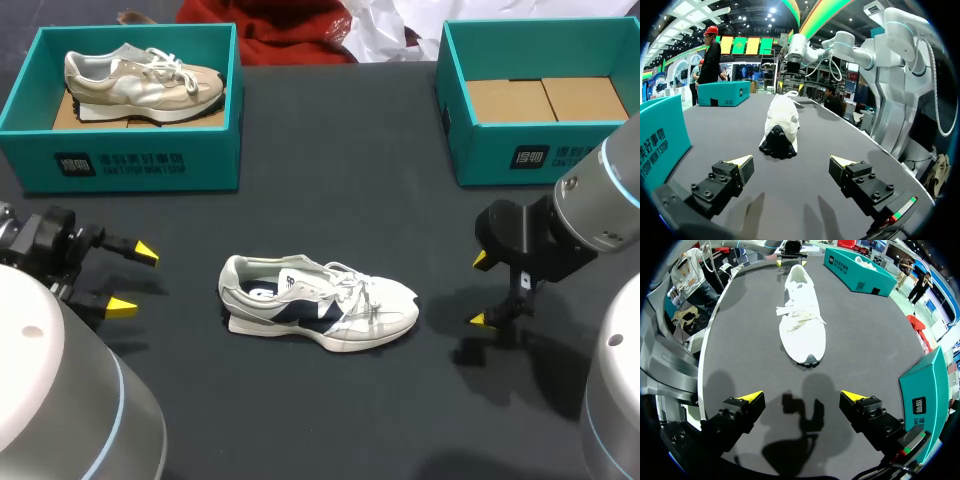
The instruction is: Take the shoe out of the shoebox, open the shoe tongue, remove and reinsert the insole, then place the shoe into the shoebox
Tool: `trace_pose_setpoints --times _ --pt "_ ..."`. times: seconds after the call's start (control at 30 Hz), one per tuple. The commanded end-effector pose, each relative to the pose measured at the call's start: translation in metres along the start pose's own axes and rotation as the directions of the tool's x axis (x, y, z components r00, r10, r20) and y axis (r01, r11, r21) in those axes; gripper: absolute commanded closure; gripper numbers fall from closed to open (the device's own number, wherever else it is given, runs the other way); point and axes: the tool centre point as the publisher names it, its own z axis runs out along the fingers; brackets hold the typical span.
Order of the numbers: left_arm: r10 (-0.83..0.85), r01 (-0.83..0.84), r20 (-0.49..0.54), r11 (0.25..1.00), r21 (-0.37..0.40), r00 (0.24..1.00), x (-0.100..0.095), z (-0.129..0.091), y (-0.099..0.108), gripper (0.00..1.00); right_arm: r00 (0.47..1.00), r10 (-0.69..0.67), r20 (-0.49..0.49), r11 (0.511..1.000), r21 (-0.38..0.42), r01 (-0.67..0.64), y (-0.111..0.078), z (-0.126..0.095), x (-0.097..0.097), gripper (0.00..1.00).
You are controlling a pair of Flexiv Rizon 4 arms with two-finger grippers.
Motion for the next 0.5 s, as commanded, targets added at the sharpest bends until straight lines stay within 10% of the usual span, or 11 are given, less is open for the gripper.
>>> trace_pose_setpoints --times 0.03,0.5 --pt "0.002 -0.002 0.018 1.0 -0.006 1.0 0.0 0.014 -0.002 0.0 1.0 0.0 0.003 1.0 0.0 0.0 -0.001 -0.001 0.002 0.0" --pt "-0.036 0.036 -0.013 0.999 0.023 0.999 -0.005 0.029 -0.007 0.0 1.0 0.0 0.003 1.0 0.0 0.0 -0.001 -0.001 0.002 0.0"
